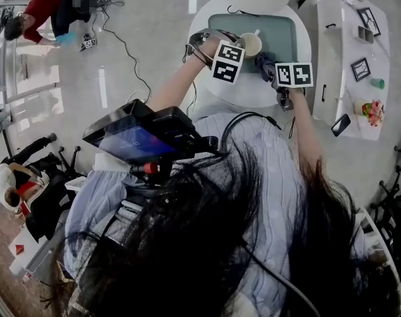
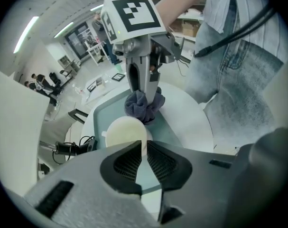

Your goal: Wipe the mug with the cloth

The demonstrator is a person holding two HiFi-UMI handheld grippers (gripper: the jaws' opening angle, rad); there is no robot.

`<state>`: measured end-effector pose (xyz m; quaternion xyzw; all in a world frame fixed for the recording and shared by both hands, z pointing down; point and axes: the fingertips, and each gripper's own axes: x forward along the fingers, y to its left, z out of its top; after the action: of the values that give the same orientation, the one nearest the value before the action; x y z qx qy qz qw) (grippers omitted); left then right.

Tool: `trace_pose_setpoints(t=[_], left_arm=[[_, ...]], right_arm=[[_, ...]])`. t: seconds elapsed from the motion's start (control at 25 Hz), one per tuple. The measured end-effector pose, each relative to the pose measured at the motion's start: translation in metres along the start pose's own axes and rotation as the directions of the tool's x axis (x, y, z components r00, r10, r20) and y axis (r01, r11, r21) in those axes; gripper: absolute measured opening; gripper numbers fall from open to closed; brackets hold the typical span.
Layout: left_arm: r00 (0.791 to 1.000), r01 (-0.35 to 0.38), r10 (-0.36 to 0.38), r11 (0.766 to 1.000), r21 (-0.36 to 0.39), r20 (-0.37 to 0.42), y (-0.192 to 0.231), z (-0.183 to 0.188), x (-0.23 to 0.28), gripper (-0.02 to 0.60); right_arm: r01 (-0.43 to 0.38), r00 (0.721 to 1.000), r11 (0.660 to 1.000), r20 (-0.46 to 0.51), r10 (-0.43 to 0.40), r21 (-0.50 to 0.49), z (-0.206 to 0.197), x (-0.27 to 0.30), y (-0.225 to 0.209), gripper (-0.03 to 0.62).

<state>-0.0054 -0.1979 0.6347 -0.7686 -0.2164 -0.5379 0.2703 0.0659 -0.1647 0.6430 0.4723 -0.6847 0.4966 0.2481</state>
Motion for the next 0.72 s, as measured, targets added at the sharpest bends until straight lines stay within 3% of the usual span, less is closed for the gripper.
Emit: trace_pose_setpoints(t=[0.16, 0.32, 0.4, 0.52, 0.56, 0.6, 0.72], left_arm=[[0.999, -0.024, 0.03, 0.987, -0.157, 0.038, 0.004, 0.012, -0.011, 0.04], [0.995, -0.06, 0.081, 0.954, -0.293, 0.058, 0.006, 0.032, -0.015, 0.04], [0.99, -0.09, 0.124, 0.917, -0.389, 0.063, 0.007, 0.041, -0.013, 0.04], [0.985, -0.11, 0.163, 0.835, -0.539, 0.052, 0.007, 0.046, -0.008, 0.048], [0.985, -0.113, 0.167, 0.809, -0.577, 0.042, 0.006, 0.045, -0.006, 0.08], [0.985, -0.118, 0.169, 0.784, -0.61, 0.027, 0.006, 0.044, -0.005, 0.121], [0.986, -0.14, 0.166, 0.723, -0.676, -0.026, 0.005, 0.039, 0.002, 0.133]], right_arm=[[-0.004, 1.0, 1.0, 0.005, 0.004, 0.001, -0.002, -0.002, -0.002, 0.095], [-0.005, 1.0, 1.0, 0.002, 0.005, -0.006, -0.001, -0.003, -0.005, 0.095], [-0.011, 1.0, 1.0, -0.004, 0.011, -0.01, -0.001, -0.002, -0.003, 0.095], [-0.027, 1.0, 0.999, -0.012, 0.027, -0.016, 0.0, -0.002, 0.002, 0.095], [-0.033, 0.999, 0.999, -0.016, 0.033, -0.018, 0.0, -0.002, 0.003, 0.095], [-0.038, 0.999, 0.999, -0.022, 0.038, -0.021, 0.0, -0.001, 0.004, 0.095], [-0.057, 0.997, 0.998, -0.044, 0.055, -0.038, 0.002, 0.0, 0.004, 0.095]])
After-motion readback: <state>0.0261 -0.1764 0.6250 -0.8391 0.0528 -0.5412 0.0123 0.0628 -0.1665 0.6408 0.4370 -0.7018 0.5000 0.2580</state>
